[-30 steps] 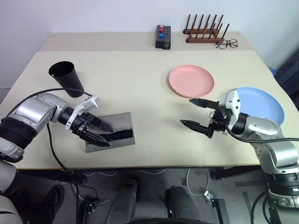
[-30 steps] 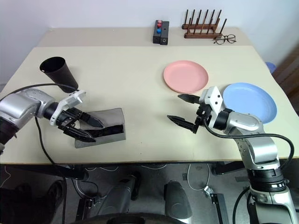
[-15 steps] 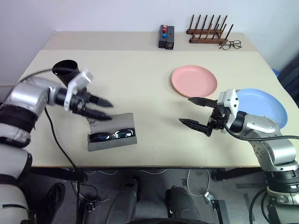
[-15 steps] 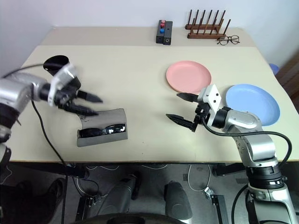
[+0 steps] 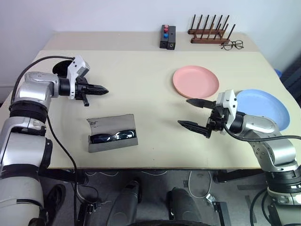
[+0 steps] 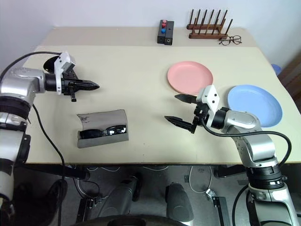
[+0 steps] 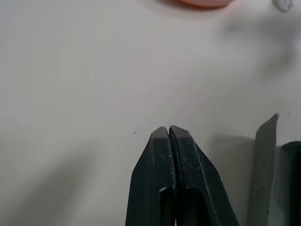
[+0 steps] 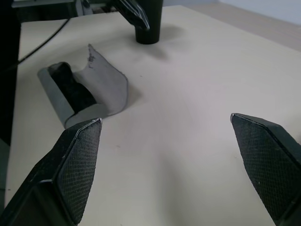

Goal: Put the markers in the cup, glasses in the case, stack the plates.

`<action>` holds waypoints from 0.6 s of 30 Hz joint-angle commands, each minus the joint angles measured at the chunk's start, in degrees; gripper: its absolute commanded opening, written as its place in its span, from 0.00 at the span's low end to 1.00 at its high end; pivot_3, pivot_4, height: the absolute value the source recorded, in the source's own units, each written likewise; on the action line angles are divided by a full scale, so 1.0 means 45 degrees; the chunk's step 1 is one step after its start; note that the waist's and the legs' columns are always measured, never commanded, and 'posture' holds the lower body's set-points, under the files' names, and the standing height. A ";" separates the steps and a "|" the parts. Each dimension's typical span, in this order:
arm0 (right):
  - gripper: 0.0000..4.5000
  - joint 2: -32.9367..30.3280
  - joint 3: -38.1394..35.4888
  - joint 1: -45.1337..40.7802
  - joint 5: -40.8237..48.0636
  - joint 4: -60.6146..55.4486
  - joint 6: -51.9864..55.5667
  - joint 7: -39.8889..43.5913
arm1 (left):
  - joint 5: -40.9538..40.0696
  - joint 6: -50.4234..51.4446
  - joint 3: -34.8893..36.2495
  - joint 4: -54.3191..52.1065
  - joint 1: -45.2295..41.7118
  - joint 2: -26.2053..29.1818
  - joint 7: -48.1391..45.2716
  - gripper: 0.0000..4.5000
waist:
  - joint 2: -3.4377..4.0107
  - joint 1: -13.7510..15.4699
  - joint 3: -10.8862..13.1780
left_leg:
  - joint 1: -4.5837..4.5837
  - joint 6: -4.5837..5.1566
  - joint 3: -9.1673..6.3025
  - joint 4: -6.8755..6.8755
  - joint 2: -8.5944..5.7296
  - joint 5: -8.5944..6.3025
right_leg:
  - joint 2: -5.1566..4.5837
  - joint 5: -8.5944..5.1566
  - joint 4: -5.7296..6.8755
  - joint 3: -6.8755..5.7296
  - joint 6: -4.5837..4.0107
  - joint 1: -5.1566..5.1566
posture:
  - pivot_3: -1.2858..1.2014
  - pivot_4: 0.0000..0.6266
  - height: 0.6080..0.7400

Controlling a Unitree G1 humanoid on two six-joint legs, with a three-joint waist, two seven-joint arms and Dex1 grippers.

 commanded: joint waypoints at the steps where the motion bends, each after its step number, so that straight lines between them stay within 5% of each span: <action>1: 1.00 0.0011 -0.0192 -0.0161 0.0336 -0.0603 0.0085 0.0031 | 0.0444 -0.0453 0.0528 -0.0089 0.0357 -0.0173 -0.0316 0.01 | 0.0000 -0.0026 0.0000 | 0.0001 0.0000 0.0000 -0.0001 0.0001 0.0000 | -0.0001 0.0000 0.0001 0.0000 0.0000 0.0001 | 0.52 0.24 1.00; 18: 1.00 0.0272 -0.0731 0.0285 0.2228 -0.1426 0.1226 0.0005 | 0.0297 0.2085 0.0908 -0.3238 0.2295 -0.0073 -0.3313 0.01 | 0.0001 -0.0044 0.0000 | -0.0007 -0.0002 -0.0005 -0.0001 0.0008 0.0001 | -0.0007 0.0000 0.0009 0.0003 -0.0006 0.0007 | 0.52 0.24 1.00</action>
